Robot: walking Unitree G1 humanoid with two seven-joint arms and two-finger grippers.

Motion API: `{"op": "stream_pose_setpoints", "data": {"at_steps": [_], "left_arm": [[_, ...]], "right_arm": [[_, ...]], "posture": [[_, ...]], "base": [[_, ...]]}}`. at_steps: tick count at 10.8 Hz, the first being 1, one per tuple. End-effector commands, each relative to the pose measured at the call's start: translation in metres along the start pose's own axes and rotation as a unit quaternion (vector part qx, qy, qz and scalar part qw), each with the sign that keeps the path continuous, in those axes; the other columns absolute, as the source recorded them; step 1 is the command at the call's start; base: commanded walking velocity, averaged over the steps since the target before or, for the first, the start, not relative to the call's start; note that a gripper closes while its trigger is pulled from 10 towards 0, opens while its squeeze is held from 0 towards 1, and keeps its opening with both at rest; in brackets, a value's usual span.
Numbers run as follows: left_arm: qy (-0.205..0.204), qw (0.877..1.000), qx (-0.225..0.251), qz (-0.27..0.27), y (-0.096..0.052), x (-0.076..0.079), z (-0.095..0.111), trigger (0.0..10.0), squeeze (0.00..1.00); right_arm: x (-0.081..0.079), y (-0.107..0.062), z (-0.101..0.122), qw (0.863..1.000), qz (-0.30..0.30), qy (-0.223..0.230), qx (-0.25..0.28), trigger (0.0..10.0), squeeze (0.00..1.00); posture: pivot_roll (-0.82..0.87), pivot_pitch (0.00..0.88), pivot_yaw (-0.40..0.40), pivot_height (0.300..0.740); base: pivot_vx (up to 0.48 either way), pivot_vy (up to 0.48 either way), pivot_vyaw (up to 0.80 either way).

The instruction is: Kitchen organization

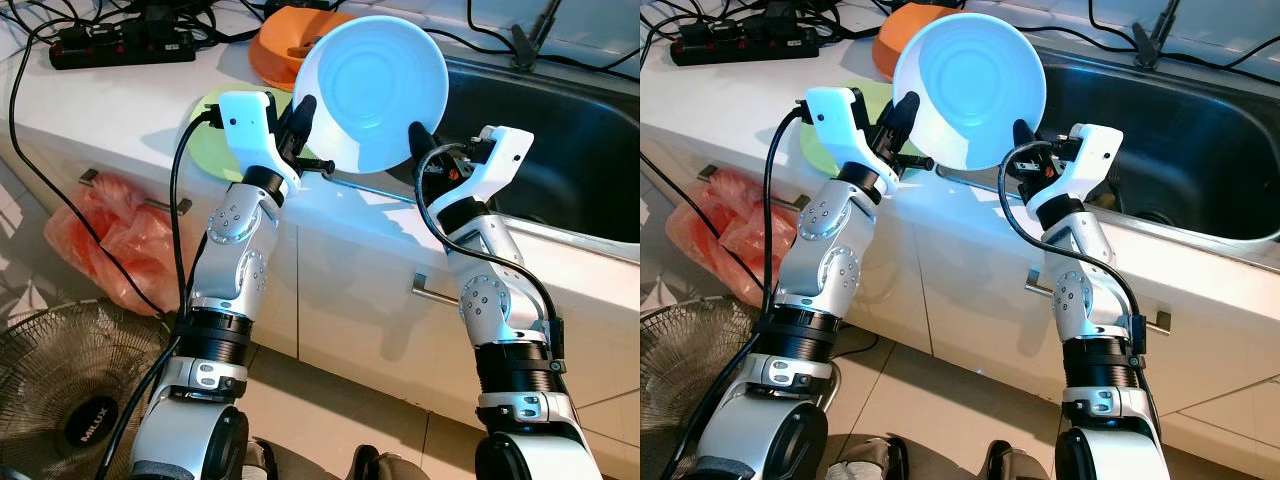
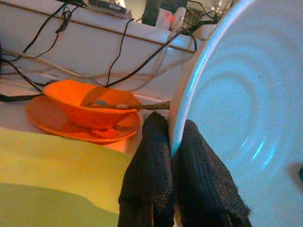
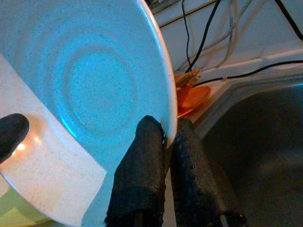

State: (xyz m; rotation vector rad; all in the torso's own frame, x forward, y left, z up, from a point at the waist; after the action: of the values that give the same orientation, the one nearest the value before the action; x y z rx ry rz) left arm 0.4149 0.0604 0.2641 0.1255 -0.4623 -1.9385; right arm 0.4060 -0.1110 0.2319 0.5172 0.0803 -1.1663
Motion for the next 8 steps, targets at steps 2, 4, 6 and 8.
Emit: {"op": "stream_pose_setpoints", "data": {"at_steps": [2, 4, 6, 8], "left_arm": [[0.027, 0.998, 0.001, -0.048, 0.0018, 0.0233, 0.0018, 10.0, 1.00], [0.030, 0.998, -0.001, -0.049, 0.0017, 0.0230, 0.0010, 10.0, 1.00], [0.033, 0.998, 0.000, -0.048, 0.0018, 0.0228, 0.0017, 10.0, 1.00], [0.033, 0.998, 0.001, -0.047, 0.0015, 0.0224, 0.0025, 10.0, 1.00]], "right_arm": [[-0.0096, 0.0018, -0.0024, 1.000, 0.018, -0.007, -0.006, 0.0, 0.00], [-0.0085, 0.0021, -0.0021, 1.000, 0.015, -0.007, -0.005, 0.0, 0.00], [-0.0079, 0.0027, -0.0016, 1.000, 0.013, -0.006, -0.003, 0.0, 0.00], [-0.0059, 0.0029, -0.0007, 1.000, 0.005, -0.006, 0.000, 0.0, 0.00]], "posture": [[0.02, 0.126, -0.019, 0.740], [0.02, 0.125, -0.020, 0.740], [0.03, 0.122, -0.021, 0.740], [0.03, 0.123, -0.021, 0.740]], "base": [[0.000, 0.000, 0.00], [0.000, 0.000, 0.00], [0.000, 0.000, 0.00], [0.000, 0.000, 0.00]]}}
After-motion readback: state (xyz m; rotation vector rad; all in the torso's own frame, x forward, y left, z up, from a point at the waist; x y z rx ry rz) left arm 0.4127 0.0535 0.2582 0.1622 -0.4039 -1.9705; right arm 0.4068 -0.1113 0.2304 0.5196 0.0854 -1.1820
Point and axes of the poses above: a point about 5 cm out from each wrist's last joint towards the gripper, its own y axis pointing out of the wrist towards the gripper, its own z axis along the axis of the wrist's last joint, x = y × z, the point moved 6 cm from there along y, pointing out of the wrist towards the gripper, and after that the axes turned 1 degree about y, right-handed, at the moved point
